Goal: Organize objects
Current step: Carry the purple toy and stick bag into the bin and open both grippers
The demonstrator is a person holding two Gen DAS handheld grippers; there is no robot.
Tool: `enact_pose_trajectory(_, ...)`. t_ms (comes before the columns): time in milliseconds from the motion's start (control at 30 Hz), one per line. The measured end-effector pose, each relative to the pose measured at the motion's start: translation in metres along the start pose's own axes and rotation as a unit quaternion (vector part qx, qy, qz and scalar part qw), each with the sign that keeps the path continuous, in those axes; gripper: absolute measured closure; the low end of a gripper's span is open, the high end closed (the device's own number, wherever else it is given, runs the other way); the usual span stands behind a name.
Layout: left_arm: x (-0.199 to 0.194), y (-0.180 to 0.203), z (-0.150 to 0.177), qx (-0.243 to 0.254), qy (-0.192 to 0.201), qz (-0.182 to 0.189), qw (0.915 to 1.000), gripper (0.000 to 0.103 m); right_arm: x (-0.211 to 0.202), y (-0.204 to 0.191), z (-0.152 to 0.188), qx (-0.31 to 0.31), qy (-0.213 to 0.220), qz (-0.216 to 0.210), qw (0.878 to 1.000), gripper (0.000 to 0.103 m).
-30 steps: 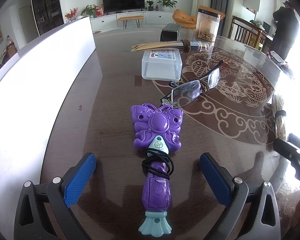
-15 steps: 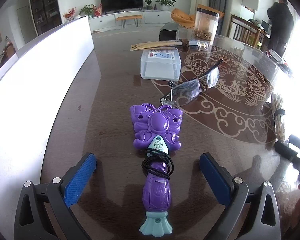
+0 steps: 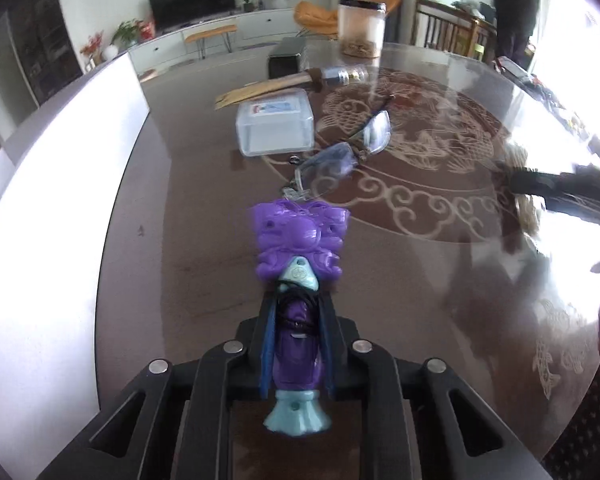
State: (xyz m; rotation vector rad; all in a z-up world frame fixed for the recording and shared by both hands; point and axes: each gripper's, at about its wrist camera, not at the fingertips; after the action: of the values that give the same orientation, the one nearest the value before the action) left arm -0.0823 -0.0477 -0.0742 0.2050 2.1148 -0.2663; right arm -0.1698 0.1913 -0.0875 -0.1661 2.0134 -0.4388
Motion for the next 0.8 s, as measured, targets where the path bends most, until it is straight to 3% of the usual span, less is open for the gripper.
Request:
enact_pose_trajectory(67, -0.006, -0.001, 0.008, -0.017, 0.012, 0.017, 0.9996, 0.085, 0.005, -0.006, -0.005, -0.023, 0.015, 0.031, 0.999, 0.041)
enact_pose_trajectory(100, -0.011, -0.004, 0.012, -0.03, 0.02, 0.028, 0.9989, 0.085, 0.004, -0.009, -0.003, -0.044, 0.018, 0.058, 0.997, 0.069)
enact_pose_trajectory(133, -0.019, -0.006, 0.019, -0.043, 0.032, 0.039, 0.9978, 0.085, 0.002, -0.009, -0.001, -0.044, 0.011, 0.047, 0.998, 0.073)
enact_pose_trajectory(300, -0.05, -0.016, 0.034, -0.066, 0.074, 0.054, 0.9936, 0.085, -0.031, -0.009, 0.04, -0.066, 0.007, 0.003, 0.998, 0.073)
enact_pose_trajectory(467, -0.087, -0.035, 0.039, -0.094, 0.112, 0.064, 0.9872, 0.085, -0.053, -0.021, 0.06, -0.072, 0.008, -0.03, 0.997, 0.073)
enact_pose_trajectory(667, -0.145, -0.085, 0.042, -0.143, 0.161, 0.057, 0.9749, 0.085, -0.081, -0.091, 0.065, -0.126, 0.019, -0.08, 0.989, 0.073)
enact_pose_trajectory(800, -0.184, -0.138, 0.053, -0.167, 0.179, 0.0, 0.9697, 0.085, -0.099, -0.16, 0.071, -0.167, 0.016, -0.147, 0.975, 0.073)
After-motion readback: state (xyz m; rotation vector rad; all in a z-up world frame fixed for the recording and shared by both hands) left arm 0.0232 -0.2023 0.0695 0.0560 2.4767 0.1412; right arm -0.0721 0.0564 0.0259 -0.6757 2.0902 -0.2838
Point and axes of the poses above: each gripper's, at about its wrist camera, not at the fingertips, and x roughly the way its jaws point, y to its right, z to its underside, and after that the axes turned 8 degrees about x, right-handed
